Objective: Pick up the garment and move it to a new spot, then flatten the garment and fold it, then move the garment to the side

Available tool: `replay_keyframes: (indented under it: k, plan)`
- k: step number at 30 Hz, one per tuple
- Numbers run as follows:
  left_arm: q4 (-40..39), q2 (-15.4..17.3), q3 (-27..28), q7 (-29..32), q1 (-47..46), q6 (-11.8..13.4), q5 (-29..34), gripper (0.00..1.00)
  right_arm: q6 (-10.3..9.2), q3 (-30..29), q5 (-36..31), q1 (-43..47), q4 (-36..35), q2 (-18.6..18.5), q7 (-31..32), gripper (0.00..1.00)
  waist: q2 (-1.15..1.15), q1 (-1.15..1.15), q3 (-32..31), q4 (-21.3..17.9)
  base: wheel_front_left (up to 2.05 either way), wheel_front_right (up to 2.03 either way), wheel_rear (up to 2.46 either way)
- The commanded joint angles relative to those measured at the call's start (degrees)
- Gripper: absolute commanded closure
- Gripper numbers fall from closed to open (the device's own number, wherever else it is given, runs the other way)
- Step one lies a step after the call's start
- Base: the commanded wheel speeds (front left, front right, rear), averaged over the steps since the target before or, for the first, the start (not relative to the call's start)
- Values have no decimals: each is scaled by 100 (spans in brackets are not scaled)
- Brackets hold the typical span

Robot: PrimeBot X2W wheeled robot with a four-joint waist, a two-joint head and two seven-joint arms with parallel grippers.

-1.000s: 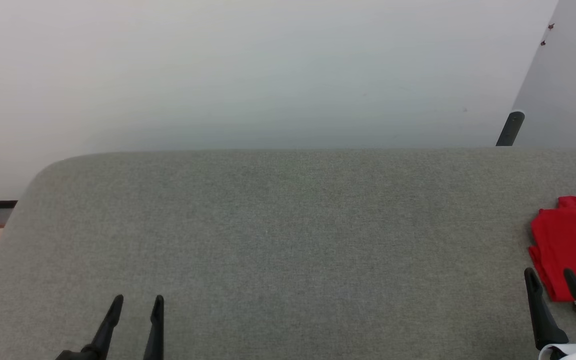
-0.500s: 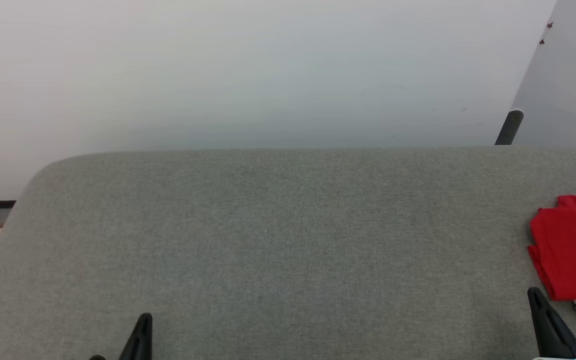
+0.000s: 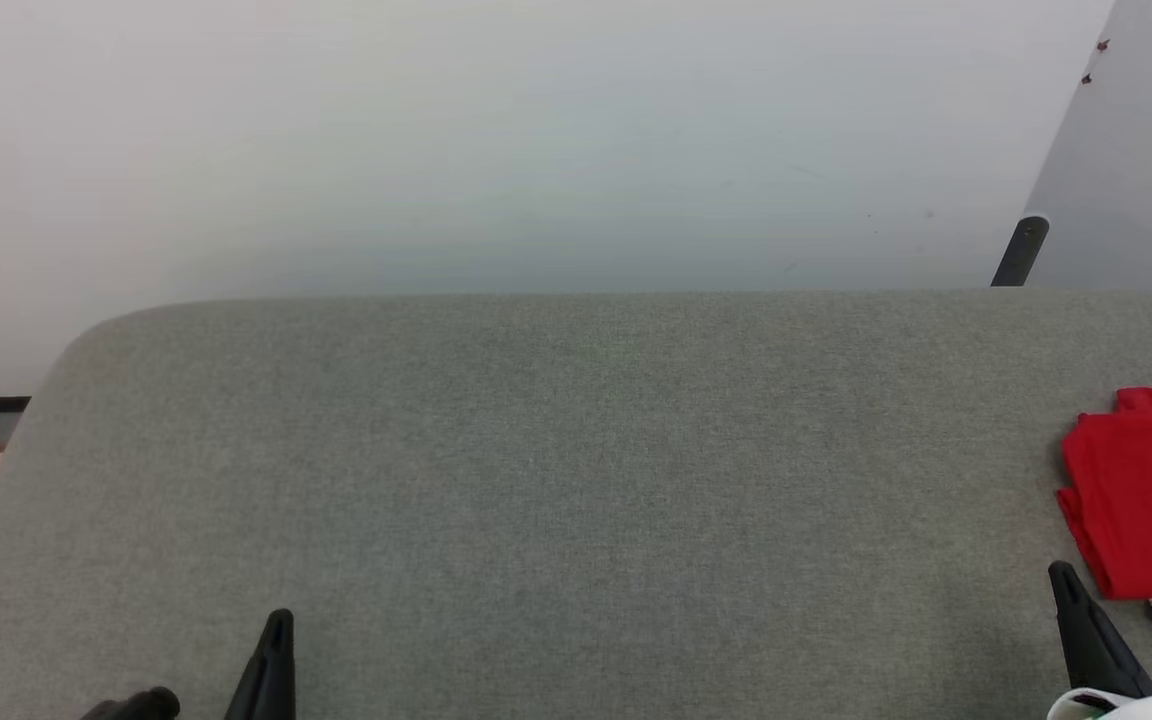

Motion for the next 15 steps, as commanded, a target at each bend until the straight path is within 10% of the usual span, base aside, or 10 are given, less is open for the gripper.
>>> replay_keyframes:
  k: [1, 15]
  plan:
    - [-56, 19, 44, 19, -150, -31, -158, 100, -1, -51, 145, -147, -46, -18, 12, 100, 0, 0, 2, 0, 0, 0, 0]
    - [100, -87, 155, 336, -412, -65, -1314, 100, -1, -100, 1189, -375, 191, 106, 148, 100, 0, 0, 35, -1, 0, 0, 0]
